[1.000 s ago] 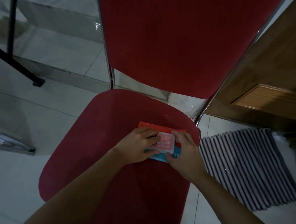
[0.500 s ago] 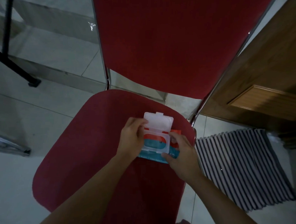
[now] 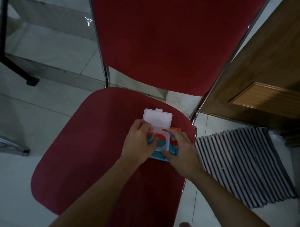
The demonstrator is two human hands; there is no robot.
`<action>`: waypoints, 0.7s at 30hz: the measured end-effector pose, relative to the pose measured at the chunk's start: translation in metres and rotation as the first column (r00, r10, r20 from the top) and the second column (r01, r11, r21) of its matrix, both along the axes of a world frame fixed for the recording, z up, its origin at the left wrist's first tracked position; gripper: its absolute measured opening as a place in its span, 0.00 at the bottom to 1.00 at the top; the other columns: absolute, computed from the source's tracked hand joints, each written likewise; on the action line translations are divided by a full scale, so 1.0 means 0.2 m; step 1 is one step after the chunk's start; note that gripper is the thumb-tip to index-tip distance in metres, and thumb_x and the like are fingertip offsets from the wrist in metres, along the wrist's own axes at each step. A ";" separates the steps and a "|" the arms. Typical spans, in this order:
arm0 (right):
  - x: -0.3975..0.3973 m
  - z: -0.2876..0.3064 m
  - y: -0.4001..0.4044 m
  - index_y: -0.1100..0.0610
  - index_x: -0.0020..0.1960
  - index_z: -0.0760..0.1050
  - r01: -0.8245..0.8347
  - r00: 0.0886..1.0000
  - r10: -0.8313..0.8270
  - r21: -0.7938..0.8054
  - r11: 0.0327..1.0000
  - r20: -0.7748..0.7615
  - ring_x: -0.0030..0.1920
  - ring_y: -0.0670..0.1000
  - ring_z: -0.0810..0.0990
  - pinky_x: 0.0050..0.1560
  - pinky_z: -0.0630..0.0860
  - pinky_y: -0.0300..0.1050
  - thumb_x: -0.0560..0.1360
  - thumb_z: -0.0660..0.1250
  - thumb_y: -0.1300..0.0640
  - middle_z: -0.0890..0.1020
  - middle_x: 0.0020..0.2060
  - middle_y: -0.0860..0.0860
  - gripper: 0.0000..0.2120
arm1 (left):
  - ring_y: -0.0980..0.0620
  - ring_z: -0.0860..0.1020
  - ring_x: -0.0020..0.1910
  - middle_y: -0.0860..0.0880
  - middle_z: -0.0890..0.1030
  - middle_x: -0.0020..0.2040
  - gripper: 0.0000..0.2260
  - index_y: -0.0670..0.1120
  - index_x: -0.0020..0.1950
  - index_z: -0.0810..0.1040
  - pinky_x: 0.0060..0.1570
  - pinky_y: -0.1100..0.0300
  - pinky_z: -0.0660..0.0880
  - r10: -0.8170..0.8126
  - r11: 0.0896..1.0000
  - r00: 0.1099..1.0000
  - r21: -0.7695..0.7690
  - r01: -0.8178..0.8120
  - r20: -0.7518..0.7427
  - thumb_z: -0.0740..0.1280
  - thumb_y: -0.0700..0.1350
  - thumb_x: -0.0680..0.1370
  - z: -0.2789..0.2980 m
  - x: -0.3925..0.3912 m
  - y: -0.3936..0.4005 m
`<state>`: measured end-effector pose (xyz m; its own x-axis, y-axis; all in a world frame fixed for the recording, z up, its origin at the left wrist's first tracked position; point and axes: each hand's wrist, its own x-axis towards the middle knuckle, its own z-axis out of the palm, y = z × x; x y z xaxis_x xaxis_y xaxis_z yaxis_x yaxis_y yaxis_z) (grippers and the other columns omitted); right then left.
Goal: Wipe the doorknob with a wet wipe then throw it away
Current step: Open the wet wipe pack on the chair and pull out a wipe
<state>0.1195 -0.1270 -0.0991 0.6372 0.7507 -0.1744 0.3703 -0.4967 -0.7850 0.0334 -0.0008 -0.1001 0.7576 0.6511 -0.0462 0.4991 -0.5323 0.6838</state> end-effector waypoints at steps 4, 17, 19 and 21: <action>0.02 0.03 0.01 0.53 0.67 0.65 -0.077 0.996 0.079 -0.041 0.996 0.039 0.57 0.43 0.68 0.59 0.68 0.37 0.66 0.73 0.61 0.70 0.58 0.48 0.33 | 0.50 0.78 0.46 0.42 0.77 0.55 0.15 0.39 0.57 0.76 0.45 0.61 0.76 -0.048 0.999 0.992 -0.014 0.050 0.115 0.67 0.32 0.71 0.00 -0.04 0.08; 0.05 0.04 0.20 0.57 0.51 0.81 -0.223 0.927 0.249 -0.120 0.967 0.281 0.51 0.49 0.70 0.48 0.63 0.37 0.72 0.67 0.59 0.77 0.48 0.54 0.09 | 0.53 0.66 0.61 0.47 0.74 0.64 0.22 0.47 0.70 0.66 0.57 0.71 0.59 -0.189 0.981 0.979 -0.065 0.184 -0.078 0.59 0.34 0.77 -0.04 -0.09 0.20; 0.05 0.04 0.22 0.57 0.49 0.82 -0.248 0.912 0.278 -0.136 0.959 0.303 0.51 0.50 0.70 0.48 0.63 0.38 0.72 0.67 0.59 0.77 0.47 0.55 0.07 | 0.54 0.65 0.60 0.47 0.74 0.63 0.22 0.47 0.70 0.66 0.57 0.70 0.59 -0.192 0.978 0.979 -0.090 0.185 -0.067 0.60 0.34 0.77 -0.03 -0.09 0.21; 0.04 0.03 0.24 0.59 0.46 0.82 -0.273 0.888 0.314 -0.165 0.948 0.335 0.51 0.54 0.72 0.48 0.67 0.40 0.72 0.67 0.61 0.77 0.47 0.56 0.06 | 0.52 0.66 0.61 0.47 0.75 0.63 0.22 0.47 0.70 0.67 0.58 0.68 0.60 -0.192 0.977 0.980 -0.105 0.185 -0.062 0.60 0.35 0.77 -0.03 -0.09 0.21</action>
<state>0.1274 -0.0798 -0.0935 0.4258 0.9020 -0.0718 0.7544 -0.3977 -0.5222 0.0155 0.0412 -0.1069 0.8586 0.4868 -0.1609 0.4455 -0.5533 0.7038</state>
